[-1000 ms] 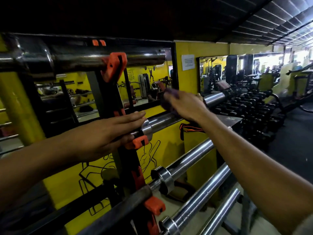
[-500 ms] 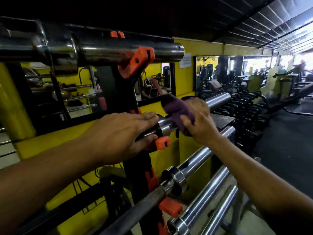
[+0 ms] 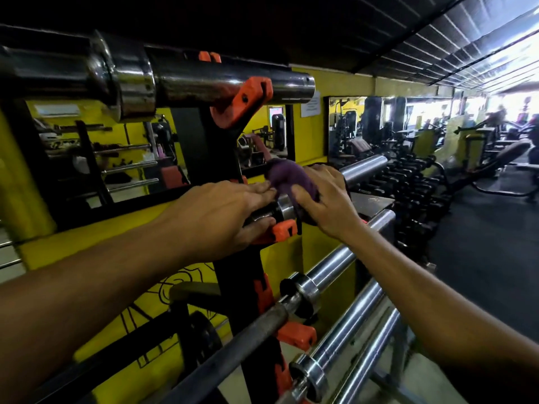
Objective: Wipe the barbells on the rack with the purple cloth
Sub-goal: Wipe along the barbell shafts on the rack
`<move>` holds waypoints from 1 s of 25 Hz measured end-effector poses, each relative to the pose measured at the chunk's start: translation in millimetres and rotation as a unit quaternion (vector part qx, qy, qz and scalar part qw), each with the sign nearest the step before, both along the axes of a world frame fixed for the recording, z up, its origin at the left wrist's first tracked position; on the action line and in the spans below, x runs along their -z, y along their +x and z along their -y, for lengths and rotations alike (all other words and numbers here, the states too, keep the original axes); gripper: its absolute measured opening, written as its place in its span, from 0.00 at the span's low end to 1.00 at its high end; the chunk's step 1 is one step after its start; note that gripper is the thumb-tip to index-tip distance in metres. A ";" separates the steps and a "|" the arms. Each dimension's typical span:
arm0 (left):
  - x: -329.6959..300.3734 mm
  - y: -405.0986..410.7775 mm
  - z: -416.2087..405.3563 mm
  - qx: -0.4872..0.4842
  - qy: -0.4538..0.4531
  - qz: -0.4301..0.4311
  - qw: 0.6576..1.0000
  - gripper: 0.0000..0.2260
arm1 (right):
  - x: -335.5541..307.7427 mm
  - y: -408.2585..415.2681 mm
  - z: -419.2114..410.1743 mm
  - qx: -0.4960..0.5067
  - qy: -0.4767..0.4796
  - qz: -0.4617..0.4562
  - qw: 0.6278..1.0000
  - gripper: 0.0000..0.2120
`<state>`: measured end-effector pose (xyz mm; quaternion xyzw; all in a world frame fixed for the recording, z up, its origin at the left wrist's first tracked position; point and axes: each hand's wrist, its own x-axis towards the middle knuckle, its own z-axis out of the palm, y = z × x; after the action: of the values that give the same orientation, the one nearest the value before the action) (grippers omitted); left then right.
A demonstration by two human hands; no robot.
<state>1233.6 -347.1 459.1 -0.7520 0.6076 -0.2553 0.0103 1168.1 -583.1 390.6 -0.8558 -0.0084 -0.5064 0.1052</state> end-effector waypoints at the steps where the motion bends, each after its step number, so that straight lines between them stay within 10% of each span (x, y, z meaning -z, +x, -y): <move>1: 0.2 0.0 0.8 -0.002 0.003 0.001 1.000 0.27 | 15.4 -3.4 12.8 0.007 -0.017 0.034 0.999 0.23; 8: 1.9 4.3 1.3 0.013 -0.011 -0.014 1.000 0.26 | -67.5 14.3 28.9 0.147 0.128 -0.291 0.937 0.22; 13: -1.1 -2.1 -3.1 0.006 -0.010 -0.021 1.000 0.25 | -14.0 -13.3 -21.7 -0.007 0.153 -0.062 0.986 0.15; 19: -0.7 -14.2 -5.9 0.017 -0.051 -0.021 0.998 0.24 | 3.2 -98.7 -16.5 -0.160 0.360 -0.068 0.917 0.17; 25: 56.4 -116.0 33.8 0.145 -0.185 -0.377 0.896 0.38 | -25.1 -157.3 -2.3 -0.230 0.478 -0.137 0.837 0.06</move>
<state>1117.6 -380.9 402.7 -0.6840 0.6098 -0.0595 -0.3960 1010.8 -580.8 415.8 -0.7331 0.0525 -0.2865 0.6146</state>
